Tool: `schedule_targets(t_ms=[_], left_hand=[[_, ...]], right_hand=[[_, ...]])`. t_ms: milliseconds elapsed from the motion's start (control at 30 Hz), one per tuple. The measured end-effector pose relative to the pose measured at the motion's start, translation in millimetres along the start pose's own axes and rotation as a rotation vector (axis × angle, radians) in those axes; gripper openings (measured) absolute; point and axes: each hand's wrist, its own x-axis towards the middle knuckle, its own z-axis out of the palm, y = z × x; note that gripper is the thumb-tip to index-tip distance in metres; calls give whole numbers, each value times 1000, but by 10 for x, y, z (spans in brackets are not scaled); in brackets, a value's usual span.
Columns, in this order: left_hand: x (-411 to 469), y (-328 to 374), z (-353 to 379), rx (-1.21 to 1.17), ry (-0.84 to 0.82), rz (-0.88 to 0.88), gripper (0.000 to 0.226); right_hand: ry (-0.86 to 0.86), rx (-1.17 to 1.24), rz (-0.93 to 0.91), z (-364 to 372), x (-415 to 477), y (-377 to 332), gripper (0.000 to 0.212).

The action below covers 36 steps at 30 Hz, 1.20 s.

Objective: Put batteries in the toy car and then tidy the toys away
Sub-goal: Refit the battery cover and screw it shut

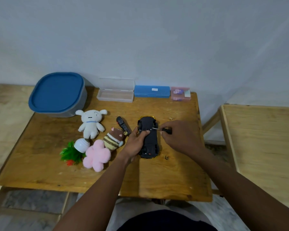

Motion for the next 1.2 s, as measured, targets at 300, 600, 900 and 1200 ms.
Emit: schedule_targets(t_ms=[300, 600, 900, 1200], left_hand=[[16, -38, -35, -4, 5, 13, 37], [9, -45, -41, -10, 4, 28, 33], [-19, -26, -32, -11, -3, 50, 33], [-27, -39, -18, -2, 12, 62, 33]], right_hand=[[-18, -41, -4, 30, 15, -29, 25], [-36, -35, -2, 58, -7, -44, 25], [-30, -28, 4, 79, -5, -72, 25], [-25, -20, 5, 31, -20, -100, 26]])
